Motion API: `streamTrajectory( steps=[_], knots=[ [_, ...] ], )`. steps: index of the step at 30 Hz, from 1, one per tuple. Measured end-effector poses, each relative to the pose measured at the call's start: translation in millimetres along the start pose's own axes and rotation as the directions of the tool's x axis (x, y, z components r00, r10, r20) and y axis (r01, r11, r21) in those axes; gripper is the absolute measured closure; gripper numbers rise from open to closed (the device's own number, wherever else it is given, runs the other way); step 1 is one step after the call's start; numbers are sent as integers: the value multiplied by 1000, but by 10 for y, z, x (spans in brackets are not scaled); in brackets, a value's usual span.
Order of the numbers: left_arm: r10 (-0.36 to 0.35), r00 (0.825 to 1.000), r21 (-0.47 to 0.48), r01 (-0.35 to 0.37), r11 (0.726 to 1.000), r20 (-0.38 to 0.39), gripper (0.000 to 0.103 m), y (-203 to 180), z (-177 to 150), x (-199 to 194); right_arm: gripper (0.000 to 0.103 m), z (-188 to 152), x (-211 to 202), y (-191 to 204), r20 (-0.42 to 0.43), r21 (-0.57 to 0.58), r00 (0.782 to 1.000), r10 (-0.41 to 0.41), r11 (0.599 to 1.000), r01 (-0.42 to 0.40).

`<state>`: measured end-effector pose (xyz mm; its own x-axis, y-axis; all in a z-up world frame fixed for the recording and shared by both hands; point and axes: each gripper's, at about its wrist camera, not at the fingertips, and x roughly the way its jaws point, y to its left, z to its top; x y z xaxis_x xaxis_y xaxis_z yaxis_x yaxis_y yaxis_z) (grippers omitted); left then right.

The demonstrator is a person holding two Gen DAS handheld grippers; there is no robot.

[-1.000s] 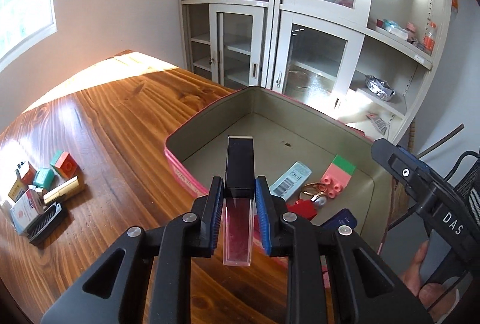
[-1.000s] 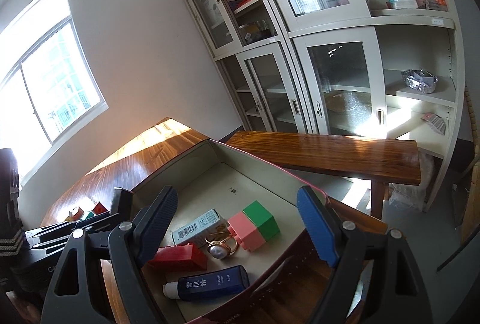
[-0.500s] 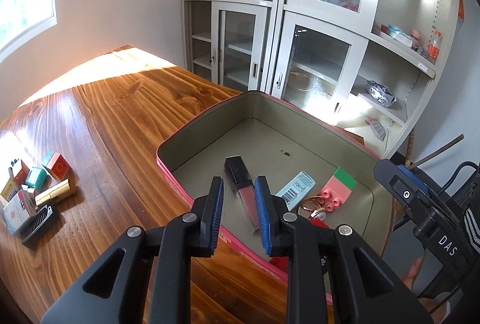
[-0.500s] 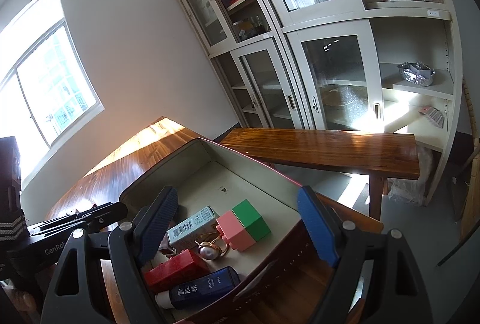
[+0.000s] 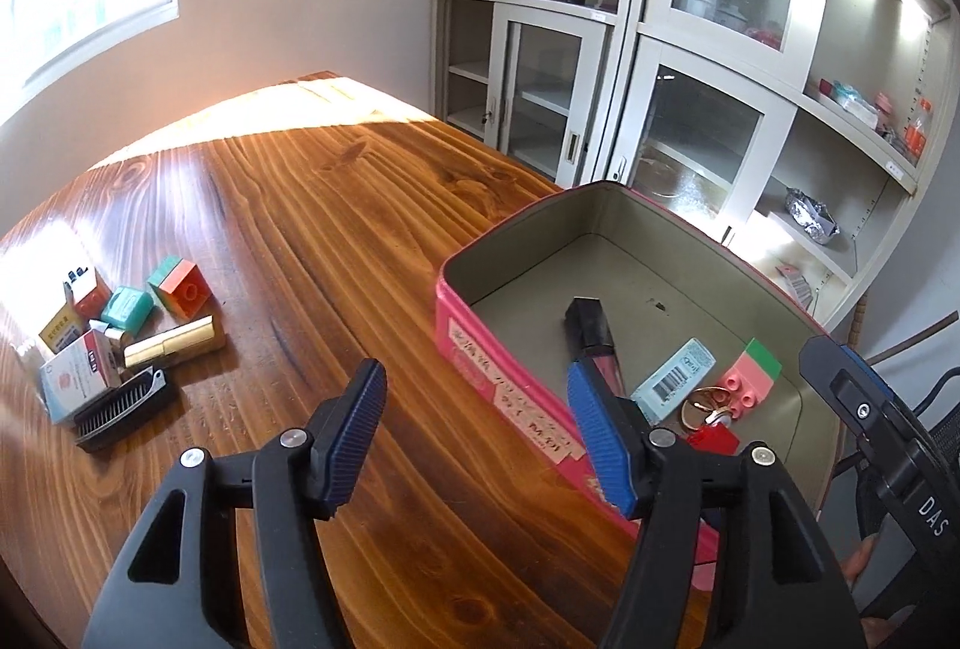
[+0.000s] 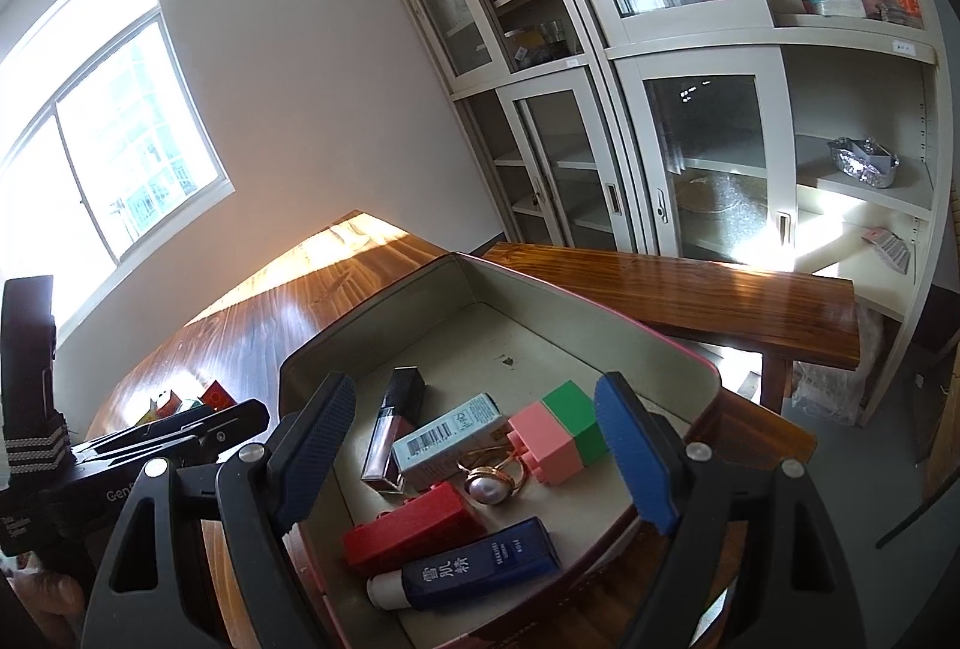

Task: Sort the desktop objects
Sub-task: 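Withdraw both open tools from the tin back over the table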

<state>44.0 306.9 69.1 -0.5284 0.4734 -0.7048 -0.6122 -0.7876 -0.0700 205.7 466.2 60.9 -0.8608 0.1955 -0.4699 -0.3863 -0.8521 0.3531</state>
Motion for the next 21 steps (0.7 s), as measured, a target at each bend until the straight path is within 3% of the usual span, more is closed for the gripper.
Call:
streamTrajectory(
  steps=[10,21],
  knots=[
    [91,996,-98,-90,991,9,36,573,-106,-120,17,-99,79,430,-38,-76,998,47,996,-49],
    [185,983,-222,-179,959,10,36,1385,-259,-304,14,-254,227,1010,-107,-172,987,121,975,-139]
  ],
)
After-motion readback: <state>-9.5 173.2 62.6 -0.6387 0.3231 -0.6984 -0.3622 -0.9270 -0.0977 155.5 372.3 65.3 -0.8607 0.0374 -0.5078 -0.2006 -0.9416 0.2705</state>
